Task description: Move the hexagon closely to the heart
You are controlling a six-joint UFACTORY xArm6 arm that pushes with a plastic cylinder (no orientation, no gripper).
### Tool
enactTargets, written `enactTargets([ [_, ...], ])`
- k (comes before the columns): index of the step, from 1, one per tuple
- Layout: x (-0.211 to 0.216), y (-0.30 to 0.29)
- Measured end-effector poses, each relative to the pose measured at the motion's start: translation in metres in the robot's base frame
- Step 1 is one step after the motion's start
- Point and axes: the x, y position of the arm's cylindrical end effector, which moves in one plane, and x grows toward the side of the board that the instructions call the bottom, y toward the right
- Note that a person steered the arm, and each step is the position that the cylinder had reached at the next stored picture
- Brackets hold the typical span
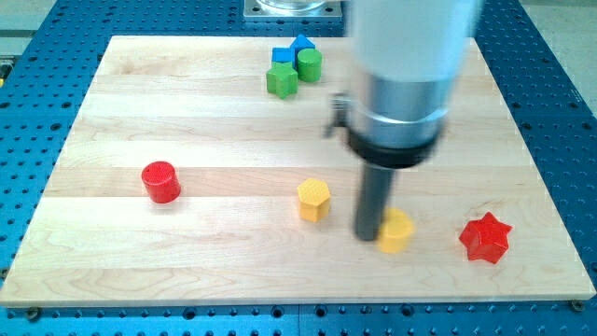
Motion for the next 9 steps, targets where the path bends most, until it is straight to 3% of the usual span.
enactTargets([
  [1, 0.002, 0.007],
  [2, 0.031, -0.068],
  [3, 0.006, -0.126],
  [4, -0.047, -0.109],
  [6, -0.050, 0.020],
  [7, -0.043, -0.014],
  [9, -0.020, -0.019],
])
